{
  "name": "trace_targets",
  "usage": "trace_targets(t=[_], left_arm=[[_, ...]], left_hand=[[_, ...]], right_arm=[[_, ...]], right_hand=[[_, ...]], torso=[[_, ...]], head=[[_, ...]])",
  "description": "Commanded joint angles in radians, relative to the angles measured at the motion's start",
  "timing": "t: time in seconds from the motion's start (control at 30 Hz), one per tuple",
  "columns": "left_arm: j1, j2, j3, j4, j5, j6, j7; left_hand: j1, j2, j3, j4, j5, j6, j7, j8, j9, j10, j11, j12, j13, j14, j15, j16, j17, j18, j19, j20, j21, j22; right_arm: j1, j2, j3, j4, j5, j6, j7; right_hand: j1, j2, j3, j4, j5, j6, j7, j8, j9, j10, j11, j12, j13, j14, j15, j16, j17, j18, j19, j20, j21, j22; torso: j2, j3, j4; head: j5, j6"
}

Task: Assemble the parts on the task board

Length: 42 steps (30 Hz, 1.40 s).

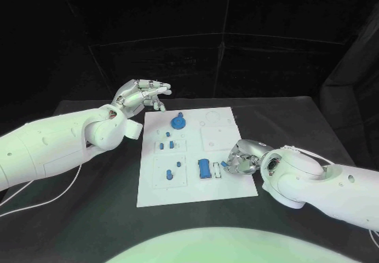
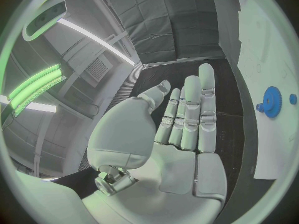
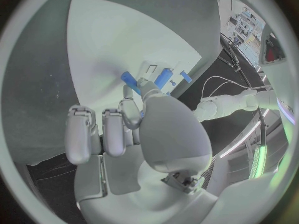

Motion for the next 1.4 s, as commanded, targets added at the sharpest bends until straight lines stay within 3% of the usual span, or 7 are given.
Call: trace_targets(t=[0.03, 0.2, 0.73, 0.93, 1.17, 1.4], left_arm=[[0.002, 0.002, 0.001, 0.002, 0.004, 0.012, 0.0], [0.002, 0.002, 0.001, 0.001, 0.004, 0.012, -0.001], [0.002, 0.003, 0.001, -0.001, 0.004, 0.019, -0.013], [0.002, 0.003, 0.001, -0.001, 0.004, 0.021, -0.016], [0.002, 0.002, 0.001, -0.001, 0.004, 0.022, -0.018], [0.002, 0.001, 0.001, 0.0, 0.003, 0.023, -0.018]], left_hand=[[0.006, 0.005, -0.005, -0.003, -0.002, -0.004, 0.004, -0.004, 0.0, -0.008, 0.002, 0.005, -0.002, -0.006, 0.0, 0.004, -0.002, 0.013, 0.007, -0.001, -0.006, -0.002], [0.009, 0.005, -0.005, -0.006, -0.002, -0.004, 0.004, -0.004, 0.0, -0.009, 0.002, 0.005, -0.002, -0.006, -0.001, 0.005, -0.003, 0.013, 0.007, -0.001, -0.007, -0.003], [0.012, 0.005, -0.005, -0.009, -0.002, -0.005, 0.004, -0.005, 0.0, -0.01, 0.002, 0.005, -0.002, -0.007, -0.001, 0.005, -0.004, 0.014, 0.007, -0.001, -0.007, -0.003], [0.013, 0.005, -0.005, -0.009, -0.002, -0.005, 0.004, -0.005, 0.0, -0.011, 0.002, 0.005, -0.002, -0.007, -0.001, 0.005, -0.004, 0.014, 0.007, -0.001, -0.008, -0.004], [0.013, 0.005, -0.005, -0.009, -0.002, -0.005, 0.004, -0.005, 0.0, -0.011, 0.002, 0.005, -0.002, -0.007, -0.001, 0.005, -0.004, 0.014, 0.007, -0.001, -0.008, -0.004], [0.013, 0.005, -0.005, -0.009, -0.002, -0.005, 0.004, -0.005, 0.0, -0.011, 0.002, 0.005, -0.002, -0.007, -0.001, 0.005, -0.004, 0.014, 0.007, -0.001, -0.008, -0.004]], right_arm=[[0.001, 0.014, 0.0, -0.009, 0.07, 0.01, 0.004], [0.001, 0.03, 0.0, -0.019, 0.087, 0.013, -0.001], [0.001, 0.073, 0.0, -0.028, 0.087, -0.013, -0.005], [0.001, 0.078, 0.0, -0.032, 0.08, 0.006, -0.014], [0.001, 0.079, 0.0, -0.037, 0.05, 0.026, -0.03], [0.001, 0.077, 0.001, -0.037, 0.012, 0.032, -0.047]], right_hand=[[-0.026, 0.0, 0.009, 0.01, 0.016, 0.021, -0.01, -0.003, 0.003, 0.009, -0.004, 0.002, 0.001, 0.058, -0.01, 0.004, -0.001, -0.004, 0.015, 0.0, 0.003, 0.146], [-0.066, -0.005, 0.025, 0.035, 0.051, 0.04, -0.018, -0.002, 0.009, 0.015, -0.01, -0.007, -0.004, 0.056, -0.016, -0.001, -0.008, -0.004, 0.016, -0.004, 0.002, 0.147], [-0.097, -0.011, 0.029, 0.053, 0.052, 0.051, -0.021, -0.003, 0.013, 0.022, -0.012, -0.005, -0.001, 0.057, -0.018, -0.001, -0.005, -0.005, 0.017, -0.007, 0.003, 0.148], [-0.113, -0.017, 0.028, 0.062, 0.047, 0.056, -0.021, -0.003, 0.015, 0.022, -0.013, -0.012, -0.006, 0.057, -0.019, -0.001, -0.006, -0.005, 0.017, -0.008, 0.003, 0.148], [-0.165, -0.027, 0.002, 0.092, 0.033, 0.064, -0.021, -0.005, 0.019, 0.025, -0.012, -0.023, -0.012, 0.057, -0.018, -0.002, -0.006, -0.005, 0.017, -0.009, 0.002, 0.148], [-0.159, -0.023, -0.001, 0.089, 0.033, 0.075, -0.027, 0.0, 0.024, 0.028, -0.017, -0.018, -0.007, 0.058, -0.021, -0.002, -0.005, -0.005, 0.018, -0.01, 0.002, 0.148]], torso=[[0.001, -0.0002, -0.0002], [0.001, 0.0009, -0.0009], [0.001, 0.0024, -0.0026], [0.0, 0.0003, -0.0017], [0.001, 0.0009, -0.0017], [0.0, 0.0011, -0.0016]], head=[[0.001, 0.0], [0.003, -0.001], [0.014, -0.008], [0.011, -0.008], [0.009, -0.011], [0.008, -0.011]])
